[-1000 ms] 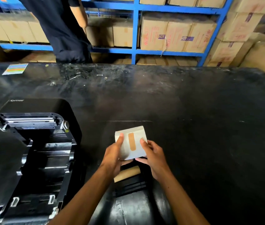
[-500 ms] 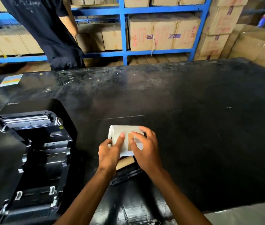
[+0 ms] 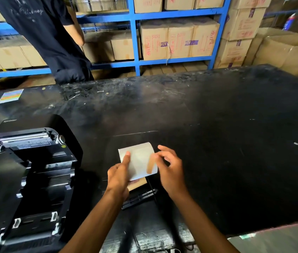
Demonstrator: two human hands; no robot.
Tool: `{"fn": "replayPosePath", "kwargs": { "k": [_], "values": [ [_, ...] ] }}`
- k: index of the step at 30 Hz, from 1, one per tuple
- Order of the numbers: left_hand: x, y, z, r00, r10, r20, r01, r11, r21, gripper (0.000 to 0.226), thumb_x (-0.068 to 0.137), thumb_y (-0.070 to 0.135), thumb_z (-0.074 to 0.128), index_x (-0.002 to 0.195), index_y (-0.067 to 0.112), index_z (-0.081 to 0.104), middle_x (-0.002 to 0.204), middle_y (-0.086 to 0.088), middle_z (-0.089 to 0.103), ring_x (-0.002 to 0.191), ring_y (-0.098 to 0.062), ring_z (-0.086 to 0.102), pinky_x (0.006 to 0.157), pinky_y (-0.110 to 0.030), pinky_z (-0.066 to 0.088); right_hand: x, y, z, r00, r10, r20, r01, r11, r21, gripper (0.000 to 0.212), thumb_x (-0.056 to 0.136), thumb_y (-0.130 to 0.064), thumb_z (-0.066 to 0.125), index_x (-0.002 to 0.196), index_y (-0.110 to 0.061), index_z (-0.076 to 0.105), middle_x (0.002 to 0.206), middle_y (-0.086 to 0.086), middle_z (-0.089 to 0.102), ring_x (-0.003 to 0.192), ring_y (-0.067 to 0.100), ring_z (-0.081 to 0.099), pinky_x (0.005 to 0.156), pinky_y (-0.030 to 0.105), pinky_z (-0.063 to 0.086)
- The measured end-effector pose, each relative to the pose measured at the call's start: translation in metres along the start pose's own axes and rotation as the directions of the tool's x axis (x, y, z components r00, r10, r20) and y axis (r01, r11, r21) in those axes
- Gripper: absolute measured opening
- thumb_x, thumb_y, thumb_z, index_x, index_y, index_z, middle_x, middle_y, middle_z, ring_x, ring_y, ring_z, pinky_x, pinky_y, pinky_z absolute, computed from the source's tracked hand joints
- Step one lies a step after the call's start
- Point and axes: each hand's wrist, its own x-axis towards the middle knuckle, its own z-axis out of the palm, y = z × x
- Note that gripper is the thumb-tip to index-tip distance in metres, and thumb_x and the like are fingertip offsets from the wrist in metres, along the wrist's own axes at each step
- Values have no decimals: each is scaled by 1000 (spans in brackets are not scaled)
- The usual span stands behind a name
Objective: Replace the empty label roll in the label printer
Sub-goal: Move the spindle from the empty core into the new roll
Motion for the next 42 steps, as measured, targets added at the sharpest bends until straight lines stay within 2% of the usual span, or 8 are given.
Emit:
{"fn": "replayPosePath", "kwargs": {
  "k": [2,6,9,18,23,27,35,42],
  "values": [
    [3,4,-5,999,-42,-21,41,997,-60,45,83,44,68,86,-1,62,94,-13,67,85,-27,67,63,-47,61,5,14,-19,991,105,-86,-104,994,15,13,81,-7,68,71,-15,68,118,7,61,106,16,60,96,36,47],
    [6,5,-21,995,-104,1,103,984,-148,36,83,39,69,86,5,60,94,-13,67,83,-28,67,58,-54,61,12,66,-57,966,252,-65,-249,820,-515,13,78,-15,70,66,-17,67,130,6,56,126,22,41,109,39,27],
    [6,2,-28,990,-136,29,139,972,-190,33,83,39,69,91,8,60,101,-13,66,89,-32,67,55,-55,60,7,96,-67,952,306,11,-223,717,-661,7,77,-18,71,70,-15,73,139,5,51,134,21,31,106,35,19],
    [-2,-2,-50,992,-106,68,118,970,-212,28,84,42,66,95,16,62,102,-10,69,91,-30,68,59,-53,62,3,108,-66,976,195,93,-50,621,-782,35,77,-26,71,111,-17,64,137,10,49,130,27,36,106,39,25],
    [-7,0,-58,994,-69,86,88,967,-240,27,85,44,64,98,20,62,103,-8,70,96,-29,67,70,-53,60,-11,92,-27,960,151,235,97,609,-787,35,83,-47,60,95,-16,69,102,5,63,103,25,51,90,36,36],
    [-12,1,-64,996,-61,72,78,962,-262,27,84,47,62,99,24,61,105,-7,68,98,-28,66,72,-48,58,-22,93,-4,917,248,312,167,470,-867,45,83,-55,54,89,-11,63,104,9,61,103,27,50,89,37,36],
    [-4,7,-82,994,-46,94,77,928,-365,23,82,50,61,98,34,64,109,-5,69,103,-30,64,71,-49,58,4,64,-30,925,300,235,-112,804,-584,24,73,-32,77,69,-11,66,65,3,65,64,15,61,53,18,40],
    [1,11,-70,994,-43,101,81,906,-416,30,79,54,60,103,37,63,118,-7,63,109,-33,60,71,-48,57,39,17,-56,966,254,-42,-256,931,-260,16,82,-28,69,84,-13,64,88,15,70,78,19,65,76,41,55]
  ]
}}
